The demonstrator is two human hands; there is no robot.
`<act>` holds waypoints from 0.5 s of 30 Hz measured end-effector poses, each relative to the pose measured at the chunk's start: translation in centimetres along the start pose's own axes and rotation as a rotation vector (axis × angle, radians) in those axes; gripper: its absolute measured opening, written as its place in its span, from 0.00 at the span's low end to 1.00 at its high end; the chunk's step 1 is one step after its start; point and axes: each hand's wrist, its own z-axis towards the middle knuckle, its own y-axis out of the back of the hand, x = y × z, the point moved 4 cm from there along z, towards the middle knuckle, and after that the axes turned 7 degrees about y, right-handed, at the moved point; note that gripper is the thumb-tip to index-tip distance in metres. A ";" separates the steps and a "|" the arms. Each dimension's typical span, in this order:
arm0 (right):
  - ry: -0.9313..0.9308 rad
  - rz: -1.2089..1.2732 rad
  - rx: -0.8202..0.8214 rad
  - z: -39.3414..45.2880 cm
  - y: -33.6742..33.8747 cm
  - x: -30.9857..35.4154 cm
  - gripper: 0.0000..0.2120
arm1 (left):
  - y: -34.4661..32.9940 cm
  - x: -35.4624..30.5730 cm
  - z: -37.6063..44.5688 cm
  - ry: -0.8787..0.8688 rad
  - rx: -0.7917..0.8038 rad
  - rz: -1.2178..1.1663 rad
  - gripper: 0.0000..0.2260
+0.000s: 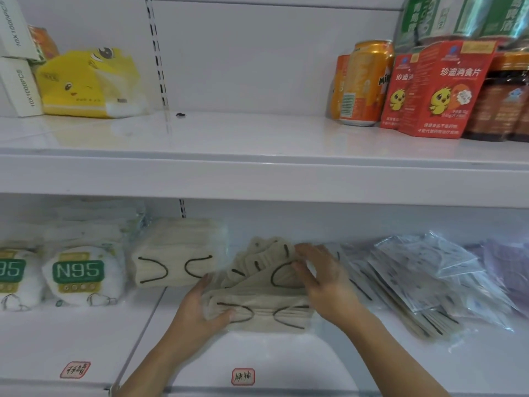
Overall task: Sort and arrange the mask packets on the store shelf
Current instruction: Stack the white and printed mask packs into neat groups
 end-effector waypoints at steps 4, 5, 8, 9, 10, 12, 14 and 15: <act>0.309 -0.332 0.212 1.8 -1.0 0.6 0.14 | -0.4 0.1 -0.2 -0.011 0.036 0.023 0.33; 0.359 -0.384 0.274 1.9 -1.5 0.8 0.19 | -0.5 0.2 -0.2 -0.012 0.032 0.015 0.33; 0.426 -0.515 0.450 1.3 -3.4 1.9 0.24 | -0.5 0.3 -0.3 0.011 0.025 -0.004 0.35; 0.400 -0.526 0.496 0.9 -3.7 1.9 0.22 | -0.5 0.5 -0.3 0.012 0.025 -0.005 0.36; 0.371 -0.518 0.517 0.5 -3.9 1.9 0.22 | -0.4 0.6 -0.3 0.016 0.022 0.005 0.36; 0.367 -0.541 0.480 0.2 -3.9 1.9 0.21 | -0.1 1.0 -0.2 0.029 0.001 0.022 0.35; 0.392 -0.540 0.411 0.4 -3.7 1.9 0.20 | 0.0 1.0 0.0 0.032 -0.017 0.025 0.32; 0.387 -0.481 0.374 0.6 -3.6 2.1 0.20 | -0.1 0.7 0.1 0.013 -0.020 0.039 0.31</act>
